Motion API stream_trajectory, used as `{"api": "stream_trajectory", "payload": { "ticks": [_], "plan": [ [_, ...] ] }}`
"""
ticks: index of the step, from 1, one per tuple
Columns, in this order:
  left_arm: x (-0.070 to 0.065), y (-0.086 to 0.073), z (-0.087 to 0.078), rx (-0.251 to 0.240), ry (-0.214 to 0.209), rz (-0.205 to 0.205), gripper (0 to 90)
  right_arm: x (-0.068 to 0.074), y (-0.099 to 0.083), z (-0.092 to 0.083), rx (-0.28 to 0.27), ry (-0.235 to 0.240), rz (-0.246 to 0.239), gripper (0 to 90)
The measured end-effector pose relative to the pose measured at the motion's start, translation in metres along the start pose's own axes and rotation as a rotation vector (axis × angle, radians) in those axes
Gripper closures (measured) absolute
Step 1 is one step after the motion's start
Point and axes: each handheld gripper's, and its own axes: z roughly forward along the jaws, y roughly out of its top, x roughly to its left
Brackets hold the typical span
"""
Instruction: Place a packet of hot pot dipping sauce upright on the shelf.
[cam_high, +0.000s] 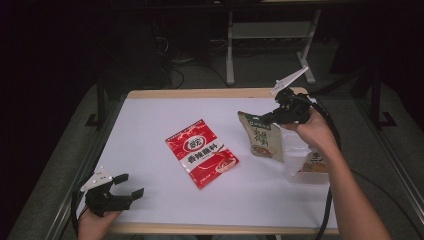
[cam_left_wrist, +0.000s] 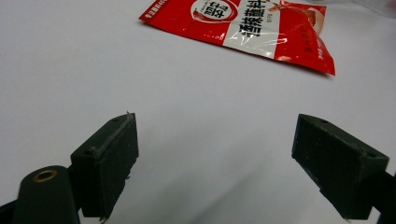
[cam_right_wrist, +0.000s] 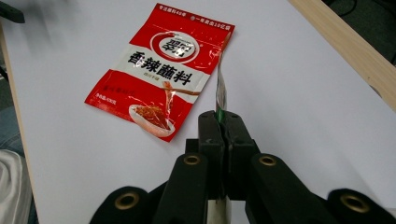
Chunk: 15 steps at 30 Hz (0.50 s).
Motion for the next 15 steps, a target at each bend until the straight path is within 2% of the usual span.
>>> {"api": "stream_trajectory", "payload": {
  "ticks": [6,9,15],
  "plan": [
    [0.004,-0.003,-0.001,0.004,0.007,-0.013,14.4,-0.014,0.001,-0.007,-0.033,0.019,0.029,87.9],
    [0.005,-0.005,-0.002,-0.001,0.012,-0.024,14.4,-0.02,0.004,-0.011,-0.05,0.022,0.018,87.9],
    [0.007,-0.006,-0.004,0.0,0.019,-0.025,14.4,-0.028,0.012,-0.017,-0.046,0.01,0.013,87.9]
  ]
}}
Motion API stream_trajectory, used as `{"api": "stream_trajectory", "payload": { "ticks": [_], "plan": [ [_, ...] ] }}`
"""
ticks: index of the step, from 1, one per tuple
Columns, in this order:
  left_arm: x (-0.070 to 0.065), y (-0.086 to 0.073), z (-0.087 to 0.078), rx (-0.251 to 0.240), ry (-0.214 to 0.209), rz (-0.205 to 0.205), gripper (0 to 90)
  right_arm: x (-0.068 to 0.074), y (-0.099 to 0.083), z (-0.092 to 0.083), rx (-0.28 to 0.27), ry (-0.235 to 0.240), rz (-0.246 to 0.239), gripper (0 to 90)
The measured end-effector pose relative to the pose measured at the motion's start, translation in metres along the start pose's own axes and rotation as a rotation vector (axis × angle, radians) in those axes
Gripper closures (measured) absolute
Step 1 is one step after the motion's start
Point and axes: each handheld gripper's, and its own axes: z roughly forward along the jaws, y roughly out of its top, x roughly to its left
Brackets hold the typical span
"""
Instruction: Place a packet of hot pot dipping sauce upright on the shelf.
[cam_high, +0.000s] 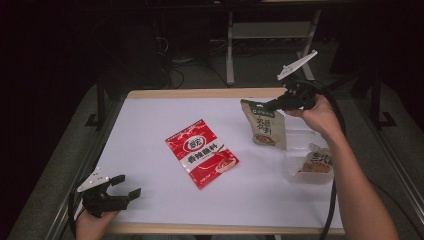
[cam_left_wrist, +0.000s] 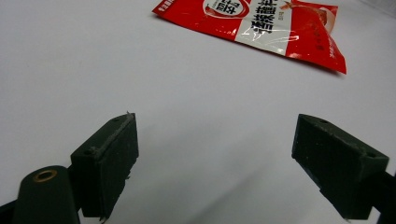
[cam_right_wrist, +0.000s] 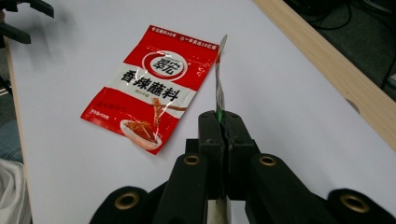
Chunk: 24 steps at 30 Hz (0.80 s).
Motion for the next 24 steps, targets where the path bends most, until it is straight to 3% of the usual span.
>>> {"api": "stream_trajectory", "payload": {
  "ticks": [16,24],
  "plan": [
    [0.004,0.0,-0.001,-0.007,0.013,-0.02,14.4,-0.028,0.013,-0.016,-0.019,-0.025,0.014,87.8],
    [0.007,-0.001,-0.001,-0.003,0.021,-0.026,14.4,-0.049,0.009,-0.021,-0.017,-0.035,0.062,87.8]
  ]
}}
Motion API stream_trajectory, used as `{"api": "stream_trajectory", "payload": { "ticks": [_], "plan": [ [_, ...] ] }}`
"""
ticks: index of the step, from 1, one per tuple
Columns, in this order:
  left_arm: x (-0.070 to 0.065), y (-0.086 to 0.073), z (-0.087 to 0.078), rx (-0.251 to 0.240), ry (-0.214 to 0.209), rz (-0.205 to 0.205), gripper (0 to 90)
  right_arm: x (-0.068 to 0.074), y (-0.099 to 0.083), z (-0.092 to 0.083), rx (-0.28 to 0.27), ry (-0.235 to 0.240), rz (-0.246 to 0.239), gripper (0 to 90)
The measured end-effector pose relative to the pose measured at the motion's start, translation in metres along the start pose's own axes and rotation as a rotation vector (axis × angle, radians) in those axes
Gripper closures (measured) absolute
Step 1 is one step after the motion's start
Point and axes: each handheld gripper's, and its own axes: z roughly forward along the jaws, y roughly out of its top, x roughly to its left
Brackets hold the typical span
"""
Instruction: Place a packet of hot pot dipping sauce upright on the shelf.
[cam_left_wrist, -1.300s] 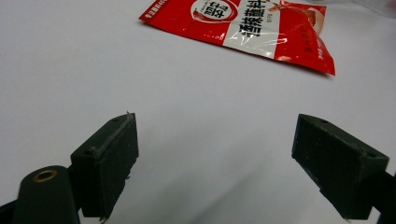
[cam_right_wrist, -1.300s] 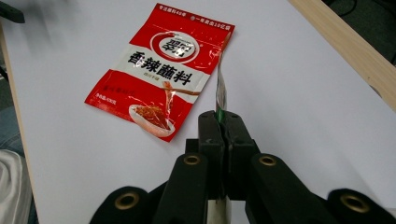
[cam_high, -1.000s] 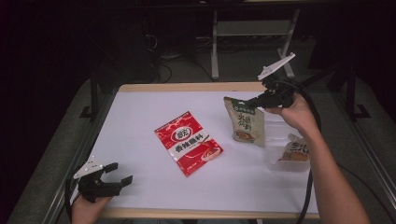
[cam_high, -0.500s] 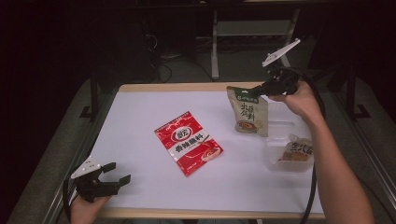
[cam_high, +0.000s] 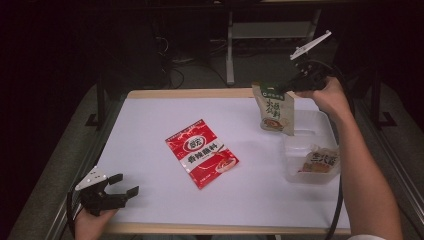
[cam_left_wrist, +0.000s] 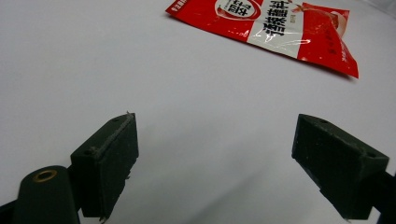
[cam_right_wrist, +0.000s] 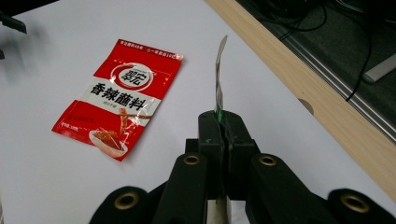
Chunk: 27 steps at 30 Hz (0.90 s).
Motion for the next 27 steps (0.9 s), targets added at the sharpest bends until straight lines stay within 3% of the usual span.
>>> {"api": "stream_trajectory", "payload": {
  "ticks": [16,27],
  "plan": [
    [0.004,-0.001,-0.002,-0.007,0.015,-0.018,14.4,-0.025,-0.011,-0.024,-0.012,-0.033,0.033,87.7],
    [0.005,-0.001,-0.001,0.001,0.021,-0.025,14.4,-0.042,-0.036,-0.041,-0.005,-0.061,0.077,87.6]
  ]
}}
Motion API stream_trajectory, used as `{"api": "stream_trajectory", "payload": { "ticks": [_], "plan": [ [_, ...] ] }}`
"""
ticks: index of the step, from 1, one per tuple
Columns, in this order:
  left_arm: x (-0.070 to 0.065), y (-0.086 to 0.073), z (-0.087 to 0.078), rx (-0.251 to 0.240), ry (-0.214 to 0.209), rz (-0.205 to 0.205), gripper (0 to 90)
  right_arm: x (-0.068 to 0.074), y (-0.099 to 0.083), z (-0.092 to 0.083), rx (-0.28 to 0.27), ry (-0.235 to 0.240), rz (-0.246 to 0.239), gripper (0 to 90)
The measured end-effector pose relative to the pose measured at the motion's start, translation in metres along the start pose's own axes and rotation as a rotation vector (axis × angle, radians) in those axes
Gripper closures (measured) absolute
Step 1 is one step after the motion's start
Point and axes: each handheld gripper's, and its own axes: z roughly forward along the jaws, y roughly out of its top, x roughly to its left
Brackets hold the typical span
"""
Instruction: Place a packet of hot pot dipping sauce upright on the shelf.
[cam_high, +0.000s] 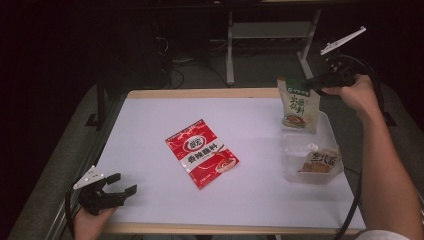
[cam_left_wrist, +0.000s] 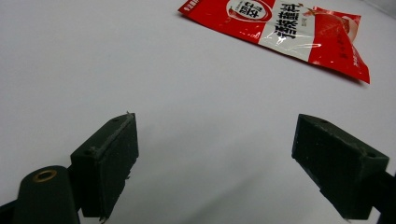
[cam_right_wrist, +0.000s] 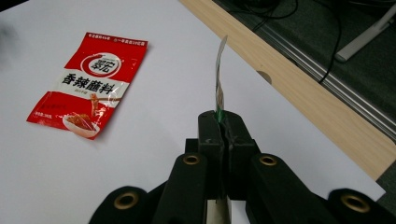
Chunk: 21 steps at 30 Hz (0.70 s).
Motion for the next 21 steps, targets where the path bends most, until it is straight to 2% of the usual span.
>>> {"api": "stream_trajectory", "payload": {
  "ticks": [9,13,15,21],
  "plan": [
    [-0.002,0.0,0.001,-0.003,-0.002,-0.004,14.4,-0.009,-0.019,0.001,0.019,0.004,0.029,87.4],
    [-0.003,0.0,0.002,0.0,-0.004,-0.003,14.4,-0.009,-0.021,0.005,0.016,0.012,0.034,87.3],
    [-0.003,0.0,0.002,0.0,-0.004,-0.001,14.4,-0.009,-0.021,0.007,0.013,0.013,0.02,87.3],
    [-0.003,0.0,0.002,-0.008,-0.002,-0.006,14.4,-0.009,-0.022,0.016,0.037,0.005,0.022,86.8]
  ]
}}
